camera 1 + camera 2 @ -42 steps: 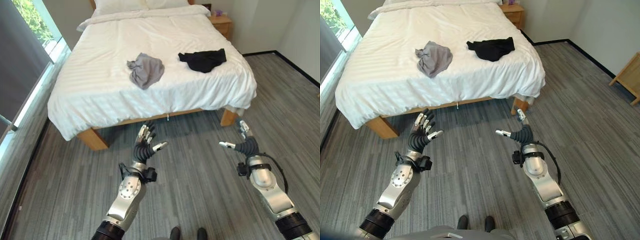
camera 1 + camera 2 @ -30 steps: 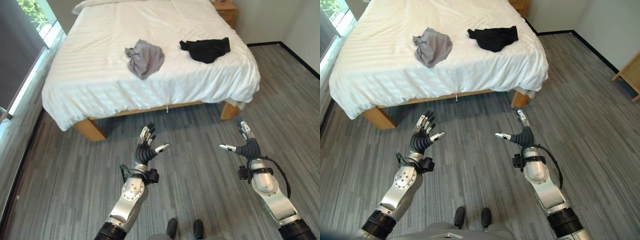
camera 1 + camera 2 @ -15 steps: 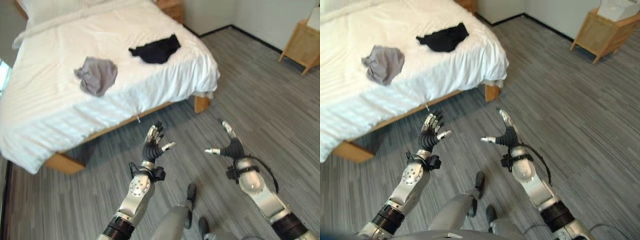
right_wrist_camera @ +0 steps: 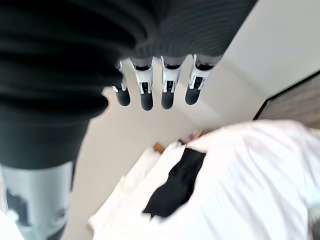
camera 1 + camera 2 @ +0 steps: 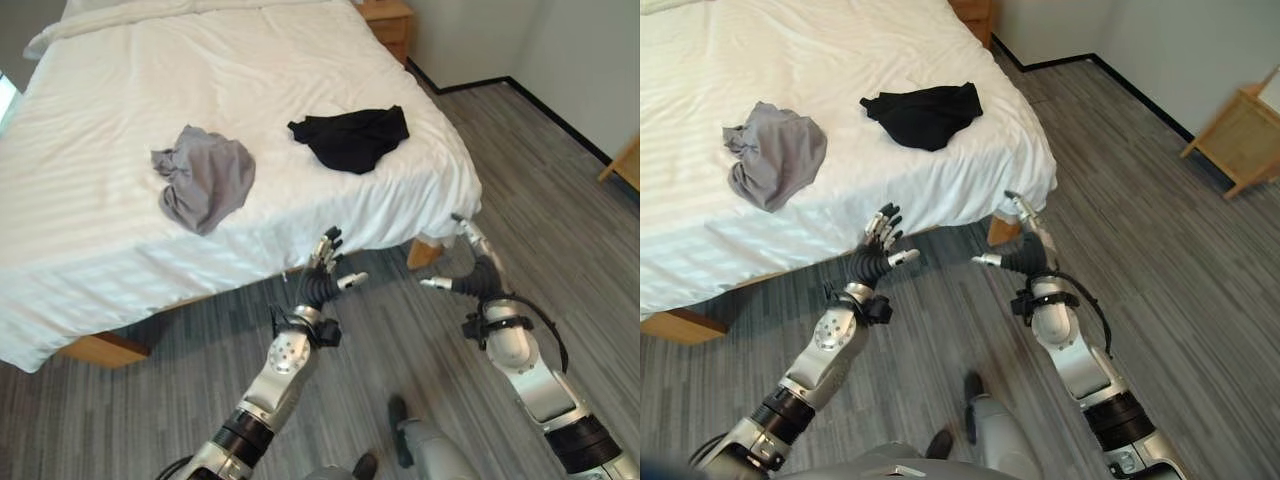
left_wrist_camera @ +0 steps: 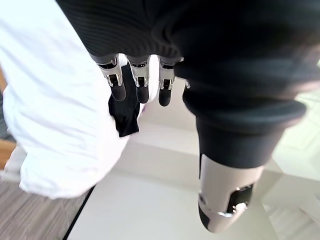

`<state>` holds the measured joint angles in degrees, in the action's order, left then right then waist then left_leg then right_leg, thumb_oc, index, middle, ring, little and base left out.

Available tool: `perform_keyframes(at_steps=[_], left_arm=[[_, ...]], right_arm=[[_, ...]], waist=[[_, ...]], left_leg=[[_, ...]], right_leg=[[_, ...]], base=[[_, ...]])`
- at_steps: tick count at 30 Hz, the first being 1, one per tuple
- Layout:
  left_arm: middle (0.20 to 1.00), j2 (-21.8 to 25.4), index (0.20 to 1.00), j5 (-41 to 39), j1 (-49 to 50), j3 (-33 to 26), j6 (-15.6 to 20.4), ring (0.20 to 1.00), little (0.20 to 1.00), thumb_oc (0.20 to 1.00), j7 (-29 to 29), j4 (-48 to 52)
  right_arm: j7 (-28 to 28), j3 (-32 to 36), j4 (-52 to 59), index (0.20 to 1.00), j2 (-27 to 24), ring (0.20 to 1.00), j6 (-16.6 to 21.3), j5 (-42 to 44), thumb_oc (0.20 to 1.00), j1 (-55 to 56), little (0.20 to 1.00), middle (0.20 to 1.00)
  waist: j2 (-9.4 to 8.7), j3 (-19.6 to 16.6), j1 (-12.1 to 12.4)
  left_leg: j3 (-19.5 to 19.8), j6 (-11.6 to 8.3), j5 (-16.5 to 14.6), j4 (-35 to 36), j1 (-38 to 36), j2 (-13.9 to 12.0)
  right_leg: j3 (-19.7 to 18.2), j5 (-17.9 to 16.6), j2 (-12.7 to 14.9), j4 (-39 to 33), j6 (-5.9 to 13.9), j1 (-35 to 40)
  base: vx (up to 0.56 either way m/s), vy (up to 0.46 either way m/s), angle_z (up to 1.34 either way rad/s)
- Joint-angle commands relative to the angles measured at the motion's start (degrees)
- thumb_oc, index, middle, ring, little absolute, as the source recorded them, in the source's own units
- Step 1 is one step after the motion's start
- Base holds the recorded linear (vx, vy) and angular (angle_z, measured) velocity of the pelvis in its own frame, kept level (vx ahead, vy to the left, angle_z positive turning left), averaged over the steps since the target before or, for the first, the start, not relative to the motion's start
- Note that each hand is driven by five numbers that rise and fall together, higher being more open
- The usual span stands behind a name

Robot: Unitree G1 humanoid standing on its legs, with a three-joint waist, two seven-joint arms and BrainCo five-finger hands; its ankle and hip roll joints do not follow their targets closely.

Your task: Pick up bed clothes into laundry basket.

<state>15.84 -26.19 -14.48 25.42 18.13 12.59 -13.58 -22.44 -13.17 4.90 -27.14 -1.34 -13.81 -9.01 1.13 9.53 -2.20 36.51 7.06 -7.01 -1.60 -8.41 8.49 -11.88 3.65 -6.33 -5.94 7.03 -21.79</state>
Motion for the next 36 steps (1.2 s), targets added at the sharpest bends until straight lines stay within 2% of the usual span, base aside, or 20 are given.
perform_keyframes(at_steps=[1,3,5,7,8,9,10,11,12,14,15,16,17,18,21,23,24,28,29,36], left_arm=[[1.000,2.41,1.000,-0.60,4.70,-0.73,2.38,1.000,1.000,1.000,-1.63,6.68],[1.000,3.14,1.000,-1.29,6.39,-1.75,2.64,1.000,1.000,1.000,-2.27,7.95],[1.000,2.86,1.000,-0.82,8.24,-2.14,2.76,1.000,1.000,1.000,-2.11,8.02],[1.000,2.46,1.000,-0.64,9.48,-3.13,2.43,1.000,1.000,1.000,-1.39,7.93],[1.000,2.80,1.000,0.02,10.56,-4.09,2.59,1.000,1.000,1.000,-0.69,8.14],[1.000,2.70,1.000,0.05,10.50,-4.18,2.56,1.000,1.000,1.000,-0.66,8.18],[1.000,2.91,1.000,0.11,11.11,-5.35,3.25,1.000,1.000,1.000,0.10,8.17],[1.000,2.85,1.000,0.12,11.06,-5.42,3.25,1.000,1.000,1.000,0.10,8.16],[1.000,2.85,1.000,0.24,11.27,-5.85,3.21,1.000,1.000,1.000,0.53,8.00],[1.000,1.97,1.000,-2.32,12.41,-7.51,2.36,1.000,1.000,1.000,0.81,7.69],[1.000,1.91,1.000,-2.40,12.47,-7.52,2.31,1.000,1.000,1.000,0.76,7.75],[1.000,1.49,1.000,-3.78,13.62,-8.41,2.09,1.000,1.000,1.000,0.42,7.72],[1.000,1.51,1.000,-5.48,15.91,-8.33,2.43,1.000,1.000,1.000,-0.47,6.91],[1.000,1.37,1.000,-5.65,16.04,-8.46,2.48,1.000,1.000,1.000,-0.64,6.90],[1.000,1.56,1.000,-7.69,17.93,-9.90,1.03,1.000,1.000,1.000,-0.54,6.74],[1.000,2.07,1.000,-7.36,19.05,-10.33,1.24,1.000,1.000,1.000,-0.84,6.75],[1.000,2.86,1.000,-8.42,19.96,-10.78,1.81,1.000,1.000,1.000,-1.37,6.20],[1.000,4.62,1.000,-9.61,20.00,-11.38,2.45,1.000,1.000,1.000,-1.99,4.93],[1.000,5.37,1.000,-10.08,19.88,-11.46,2.92,1.000,1.000,1.000,-2.01,4.37],[1.000,6.80,1.000,-11.12,19.19,-10.70,3.46,1.000,1.000,1.000,-2.10,3.23]], right_arm=[[-4.92,5.07,-4.67,1.000,-2.40,1.000,-0.96,-2.88,1.000,-9.35,1.000,1.000],[-6.15,6.76,-6.55,1.000,-5.77,1.000,-3.03,-6.54,1.000,-13.09,1.000,1.000],[-7.74,7.83,-8.43,1.000,-6.36,1.000,-4.49,-8.21,1.000,-16.14,1.000,1.000],[-8.25,9.20,-8.76,1.000,-8.52,1.000,-6.30,-8.90,1.000,-18.73,1.000,1.000],[-8.43,8.95,-10.07,1.000,-11.78,1.000,-6.91,-10.19,1.000,-21.38,1.000,1.000],[-8.49,8.77,-10.27,1.000,-11.88,1.000,-6.86,-10.13,1.000,-21.67,1.000,1.000],[-9.20,8.14,-10.48,1.000,-16.22,1.000,-7.35,-11.28,1.000,-25.41,1.000,1.000],[-9.25,7.99,-10.62,1.000,-16.27,1.000,-7.33,-11.24,1.000,-25.63,1.000,1.000],[-9.48,8.12,-11.02,1.000,-18.34,1.000,-7.51,-11.67,1.000,-26.69,1.000,1.000],[-8.00,8.75,-11.40,1.000,-22.89,1.000,-8.24,-10.04,1.000,-28.19,1.000,1.000],[-7.97,8.66,-11.46,1.000,-23.01,1.000,-8.20,-9.95,1.000,-28.24,1.000,1.000],[-7.50,7.94,-11.79,1.000,-23.99,1.000,-7.60,-8.55,1.000,-29.76,1.000,1.000],[-6.20,5.46,-13.29,1.000,-24.93,1.000,-7.46,-7.18,1.000,-31.63,1.000,1.000],[-6.31,4.84,-13.70,1.000,-25.02,1.000,-7.44,-7.02,1.000,-32.19,1.000,1.000],[-3.01,2.31,-15.70,1.000,-22.63,1.000,-8.83,-8.75,1.000,-33.99,1.000,1.000],[-2.38,-1.16,-22.78,1.000,-20.24,1.000,-7.99,-7.48,1.000,-37.17,1.000,1.000],[-2.46,-5.42,-30.00,1.000,-18.21,1.000,-7.12,-5.64,1.000,-41.45,1.000,1.000],[-2.07,-11.82,-41.85,1.000,-14.39,1.000,-6.41,-3.13,1.000,-48.17,1.000,1.000],[-2.28,-14.73,-49.56,1.000,-10.92,1.000,-5.59,-1.21,1.000,-50.81,1.000,1.000],[-1.49,-18.30,-67.98,1.000,-2.31,1.000,-3.97,3.68,1.000,-53.13,1.000,1.000]], waist=[[-0.93,-1.69,0.38],[-2.62,-2.35,1.08],[-3.53,-3.76,1.41],[-2.67,-5.71,1.96],[-2.62,-5.07,3.11],[-2.65,-4.96,3.00],[-4.00,-3.03,4.32],[-3.94,-2.98,4.41],[-5.22,-2.07,5.17],[-6.82,-1.28,6.54],[-6.73,-1.34,6.58],[-6.16,-1.34,7.48],[-5.49,-1.48,9.63],[-5.27,-1.55,9.43],[-4.19,-2.67,9.34],[-4.11,-2.99,10.85],[-4.32,-3.02,12.73],[-4.73,-2.87,14.79],[-4.94,-2.74,16.04],[-5.15,-2.26,18.53]], left_leg=[[-8.47,-5.60,-0.03,6.60,-2.50,-3.50],[-8.13,-5.67,-3.07,6.60,-5.15,-4.53],[-8.30,-6.68,-3.11,6.60,-6.74,-6.92],[-9.41,-9.12,0.74,4.76,-7.22,-10.17],[-10.83,-11.06,4.54,-4.71,-3.70,-9.15],[-10.78,-10.98,4.11,-5.76,-3.19,-8.71],[-15.77,-12.24,7.19,-12.58,2.86,-7.58],[-15.95,-12.17,6.91,-13.08,3.09,-7.48],[-20.23,-11.69,6.08,-14.46,6.46,-8.29],[-29.51,-10.86,2.54,-4.75,10.88,-13.28],[-29.62,-10.85,2.75,-3.93,10.36,-13.36],[-30.60,-11.26,5.62,2.14,11.45,-13.83],[-31.36,-11.89,7.03,6.60,14.14,-13.87],[-31.30,-11.93,6.83,6.60,14.06,-13.95],[-29.83,-11.90,8.06,6.60,12.55,-13.69],[-30.06,-12.50,8.60,6.60,11.98,-13.80],[-29.58,-12.74,8.99,6.60,12.00,-13.60],[-29.33,-13.33,9.58,6.60,12.65,-13.51],[-29.07,-13.44,9.82,6.60,13.23,-13.30],[-27.50,-13.48,10.45,6.60,16.04,-12.31]], right_leg=[[5.52,-11.80,2.78,1.95,2.14,0.39],[11.20,-12.96,5.78,1.06,1.36,2.11],[10.30,-15.12,6.21,1.19,0.08,5.19],[9.77,-15.27,5.41,0.94,-0.40,8.40],[9.55,-14.23,5.81,0.94,-0.90,11.64],[9.53,-14.25,6.03,0.94,-0.80,11.58],[9.79,-12.72,7.59,0.94,-1.77,14.63],[9.64,-12.69,7.58,0.94,-1.72,14.57],[9.94,-11.88,8.91,0.94,-1.86,15.83],[12.99,-8.75,11.86,0.94,-0.99,18.20],[12.98,-8.54,11.84,0.94,-0.99,18.31],[13.84,-7.69,11.92,0.94,-0.62,19.07],[15.12,-5.69,12.05,0.94,-0.11,21.03],[15.20,-5.54,11.98,0.94,-0.13,21.14],[16.14,-5.07,11.11,0.94,-1.28,22.46],[16.80,-4.83,11.51,0.94,-1.50,23.38],[17.39,-4.81,11.92,0.94,-1.41,24.06],[18.09,-4.60,12.25,0.94,-1.17,24.19],[18.53,-4.64,12.51,0.94,-0.94,24.01],[19.84,-4.60,13.29,0.94,-0.27,22.66]], base=[[0.52,-0.194,1.28],[0.33,-0.202,0.73],[0.43,-0.229,0.55],[0.47,-0.137,0.61],[0.30,-0.023,0.66],[0.27,-0.027,0.46],[0.09,-0.013,0.19],[0.16,-0.055,0.25],[0.12,-0.044,0.09],[0.25,-0.031,0.46],[0.23,0.019,1.19],[0.17,-0.015,1.01],[0.16,-0.017,0.37],[0.14,-0.030,-0.35],[0.15,0.066,0.08],[0.10,0.060,-0.22],[0.07,0.036,-0.50],[0.06,0.051,0.22],[0.06,0.063,0.14],[0.02,0.050,0.25]])
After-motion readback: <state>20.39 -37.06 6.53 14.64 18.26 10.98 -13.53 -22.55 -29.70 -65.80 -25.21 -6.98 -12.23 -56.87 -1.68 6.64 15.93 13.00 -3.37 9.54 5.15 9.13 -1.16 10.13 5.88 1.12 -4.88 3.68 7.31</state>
